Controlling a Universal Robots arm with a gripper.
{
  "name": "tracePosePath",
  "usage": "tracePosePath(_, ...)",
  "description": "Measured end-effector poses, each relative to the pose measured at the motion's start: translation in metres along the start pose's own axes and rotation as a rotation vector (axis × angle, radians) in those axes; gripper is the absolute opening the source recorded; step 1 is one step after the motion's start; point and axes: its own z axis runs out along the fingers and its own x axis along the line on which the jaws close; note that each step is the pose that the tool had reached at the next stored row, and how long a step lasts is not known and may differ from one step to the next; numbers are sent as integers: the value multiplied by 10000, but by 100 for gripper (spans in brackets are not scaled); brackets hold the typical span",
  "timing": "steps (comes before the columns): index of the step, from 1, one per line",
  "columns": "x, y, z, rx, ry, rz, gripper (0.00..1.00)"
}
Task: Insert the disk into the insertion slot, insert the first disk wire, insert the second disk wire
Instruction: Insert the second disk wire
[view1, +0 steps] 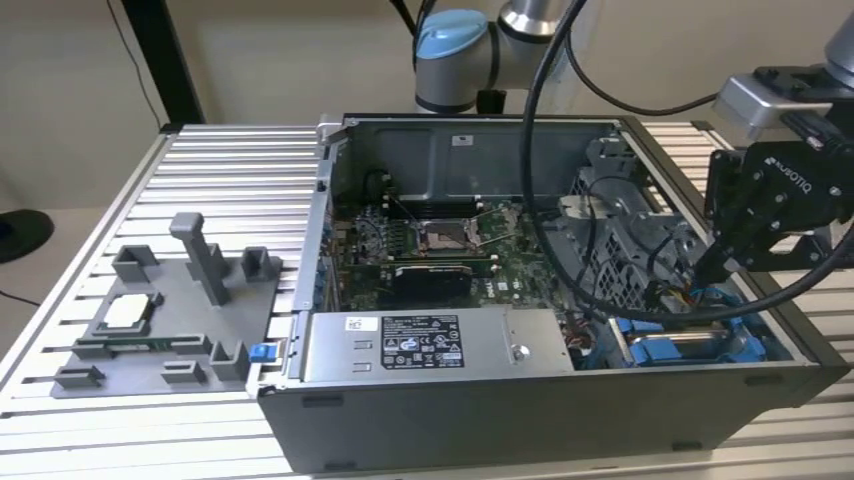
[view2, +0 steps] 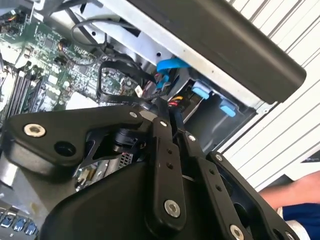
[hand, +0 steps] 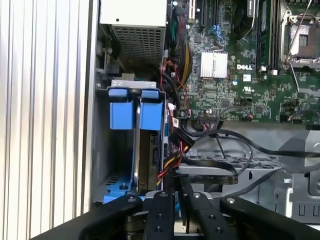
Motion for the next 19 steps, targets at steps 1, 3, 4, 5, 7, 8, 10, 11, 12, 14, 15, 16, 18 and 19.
tracePosePath(1, 10, 24, 3, 22, -26, -2, 100)
tracePosePath(3, 29, 52, 4, 70, -90, -9, 100)
tracePosePath(4, 40, 62, 4, 91, -133, -12, 100)
tracePosePath(5, 53, 72, 4, 105, -178, -16, 100)
tracePosePath(7, 79, 87, 5, 116, -234, -21, 100)
tracePosePath(8, 91, 94, 5, 120, -252, -22, 100)
tracePosePath(10, 108, 105, 5, 125, -280, -25, 100)
tracePosePath(11, 111, 107, 4, 126, -289, -26, 100)
tracePosePath(12, 113, 109, 5, 126, -297, -27, 100)
tracePosePath(14, 114, 113, 5, 126, -300, -26, 0)
tracePosePath(15, 114, 114, 5, 126, -303, -26, 0)
tracePosePath(16, 115, 115, 5, 126, -303, -27, 0)
tracePosePath(18, 115, 115, 4, 126, -307, -27, 0)
tracePosePath(19, 115, 113, 2, 126, -306, -26, 0)
